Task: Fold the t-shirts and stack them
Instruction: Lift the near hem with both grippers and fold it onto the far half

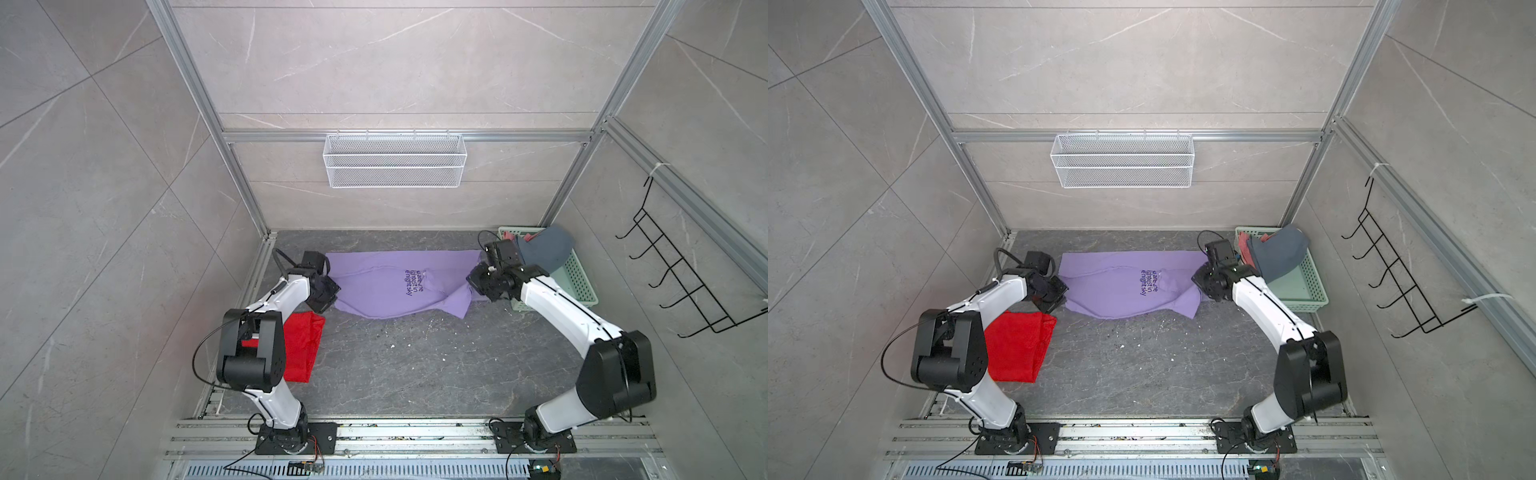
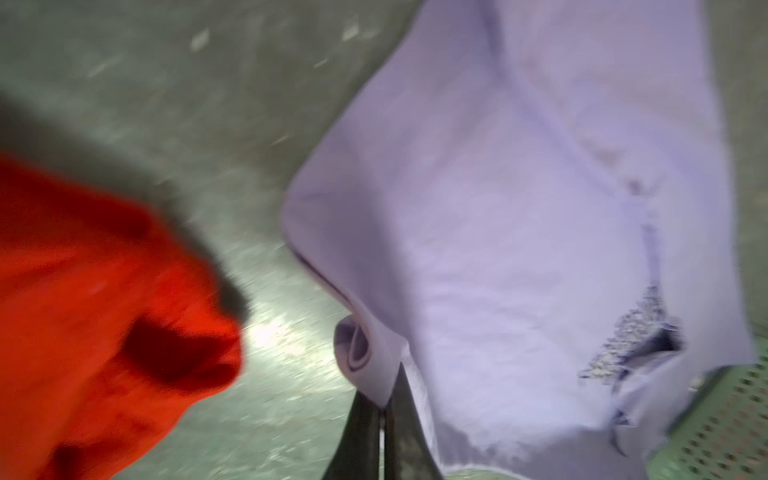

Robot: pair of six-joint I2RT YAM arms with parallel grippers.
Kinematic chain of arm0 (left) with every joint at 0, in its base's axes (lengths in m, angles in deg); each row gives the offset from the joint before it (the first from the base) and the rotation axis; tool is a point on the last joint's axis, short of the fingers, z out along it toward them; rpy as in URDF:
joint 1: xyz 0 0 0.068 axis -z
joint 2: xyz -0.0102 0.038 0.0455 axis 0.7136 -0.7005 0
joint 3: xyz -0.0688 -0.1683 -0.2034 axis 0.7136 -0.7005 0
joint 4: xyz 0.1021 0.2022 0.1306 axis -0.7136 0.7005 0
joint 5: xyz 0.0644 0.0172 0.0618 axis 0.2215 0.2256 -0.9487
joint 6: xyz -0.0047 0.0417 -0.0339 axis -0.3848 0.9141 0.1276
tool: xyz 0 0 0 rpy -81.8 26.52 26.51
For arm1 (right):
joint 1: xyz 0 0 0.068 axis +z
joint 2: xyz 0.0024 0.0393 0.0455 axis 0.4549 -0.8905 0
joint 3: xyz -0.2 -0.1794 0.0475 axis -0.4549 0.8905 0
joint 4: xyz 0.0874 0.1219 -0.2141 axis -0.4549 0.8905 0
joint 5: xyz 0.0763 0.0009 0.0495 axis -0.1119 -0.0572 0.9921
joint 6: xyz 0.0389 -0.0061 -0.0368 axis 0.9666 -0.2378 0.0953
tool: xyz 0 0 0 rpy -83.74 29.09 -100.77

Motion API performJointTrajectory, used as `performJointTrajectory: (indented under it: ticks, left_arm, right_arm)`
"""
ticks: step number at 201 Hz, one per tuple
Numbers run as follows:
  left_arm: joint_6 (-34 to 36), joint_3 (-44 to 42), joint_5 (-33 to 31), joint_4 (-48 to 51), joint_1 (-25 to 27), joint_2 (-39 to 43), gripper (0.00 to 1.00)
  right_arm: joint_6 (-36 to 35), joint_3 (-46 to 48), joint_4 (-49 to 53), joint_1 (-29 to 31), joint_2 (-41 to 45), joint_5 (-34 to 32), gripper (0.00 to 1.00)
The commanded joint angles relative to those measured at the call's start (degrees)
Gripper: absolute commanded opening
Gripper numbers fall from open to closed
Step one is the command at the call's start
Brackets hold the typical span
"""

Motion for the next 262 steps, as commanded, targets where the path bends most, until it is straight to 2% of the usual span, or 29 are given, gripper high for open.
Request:
performJointTrajectory:
  ticks: [1, 50, 133, 167, 180, 185, 195, 207, 229, 262]
  left_arm:
    - [2.1, 6.6, 1.3, 2.9, -0.5, -4.5, 0.00]
    - [3.8, 19.0, 1.7, 6.2, -0.9, -12.6, 0.00]
    - [2.1, 20.6, 6.0, -0.4, -4.5, -16.5, 0.00]
    - [2.0, 24.7, 7.9, -1.2, -5.1, -20.6, 0.00]
    - [2.2, 26.6, 8.9, -1.7, -5.4, -22.1, 0.18]
    - [2.2, 27.3, 9.0, -1.6, -5.6, -22.7, 0.26]
    - [2.4, 28.7, 9.1, -1.8, -5.8, -23.5, 0.35]
    - [2.4, 29.2, 8.8, -2.6, -6.0, -23.6, 0.45]
    - [2.0, 29.3, 7.4, -3.4, -6.3, -22.8, 0.54]
    - [2.5, 29.0, 5.9, -1.6, -5.9, -21.3, 0.59]
  right_arm:
    - [-0.6, -6.7, -0.3, -1.6, -5.8, -1.5, 0.00]
    - [-2.1, -15.2, -1.8, -5.0, -14.7, -0.3, 0.00]
    - [-2.9, -24.2, -0.8, -8.3, -23.6, 1.0, 0.00]
    - [-2.9, -28.0, -0.7, -8.5, -28.4, 1.7, 0.00]
    - [-3.3, -29.2, -0.6, -8.8, -30.0, 1.7, 0.02]
    - [-3.7, -29.4, -1.1, -9.0, -30.3, 2.1, 0.10]
    - [-4.4, -29.3, -2.6, -9.2, -30.5, 2.6, 0.32]
    - [-5.3, -28.0, -4.9, -9.4, -29.5, 2.5, 0.46]
    - [-6.9, -26.3, -5.6, -9.4, -27.4, 2.7, 0.50]
    - [-5.9, -20.4, -3.9, -9.3, -23.6, 3.8, 0.50]
